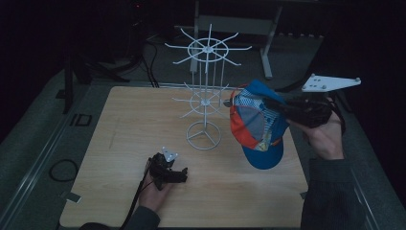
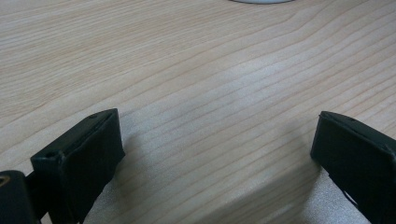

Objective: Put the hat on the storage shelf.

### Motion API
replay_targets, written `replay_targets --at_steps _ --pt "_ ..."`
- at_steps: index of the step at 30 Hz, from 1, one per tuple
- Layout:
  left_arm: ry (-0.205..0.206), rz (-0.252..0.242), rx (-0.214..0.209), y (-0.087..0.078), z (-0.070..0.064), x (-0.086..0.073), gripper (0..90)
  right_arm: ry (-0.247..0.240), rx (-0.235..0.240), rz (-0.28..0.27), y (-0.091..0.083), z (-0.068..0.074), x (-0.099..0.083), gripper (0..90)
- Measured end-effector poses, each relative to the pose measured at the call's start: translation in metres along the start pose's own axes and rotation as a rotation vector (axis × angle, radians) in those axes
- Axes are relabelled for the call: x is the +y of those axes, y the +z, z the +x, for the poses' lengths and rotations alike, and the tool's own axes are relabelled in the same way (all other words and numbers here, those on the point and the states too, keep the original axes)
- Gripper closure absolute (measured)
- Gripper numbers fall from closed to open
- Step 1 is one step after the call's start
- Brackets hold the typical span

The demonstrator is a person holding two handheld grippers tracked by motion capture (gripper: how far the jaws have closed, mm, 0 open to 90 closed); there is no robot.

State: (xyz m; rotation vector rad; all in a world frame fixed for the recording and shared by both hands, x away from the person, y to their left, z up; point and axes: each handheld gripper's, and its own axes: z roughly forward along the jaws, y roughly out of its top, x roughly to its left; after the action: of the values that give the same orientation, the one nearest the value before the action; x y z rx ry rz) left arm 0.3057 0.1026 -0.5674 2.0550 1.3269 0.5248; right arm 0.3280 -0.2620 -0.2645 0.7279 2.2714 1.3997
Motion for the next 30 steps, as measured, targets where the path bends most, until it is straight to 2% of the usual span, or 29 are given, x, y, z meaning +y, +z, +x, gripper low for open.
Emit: replay_targets --at_steps 9,20,30 --pt "0.000 0.000 0.000 0.000 0.000 0.000 2.6 0.017 0.001 -0.030 -0.004 -0.003 0.004 89.3" --pt "0.002 0.002 0.000 0.000 0.000 0.000 2.6 0.016 -0.004 -0.041 -0.005 -0.004 0.009 89.3" --pt "0.001 0.001 0.000 0.000 0.000 0.000 2.6 0.023 -0.008 -0.073 -0.010 -0.005 0.015 89.2"
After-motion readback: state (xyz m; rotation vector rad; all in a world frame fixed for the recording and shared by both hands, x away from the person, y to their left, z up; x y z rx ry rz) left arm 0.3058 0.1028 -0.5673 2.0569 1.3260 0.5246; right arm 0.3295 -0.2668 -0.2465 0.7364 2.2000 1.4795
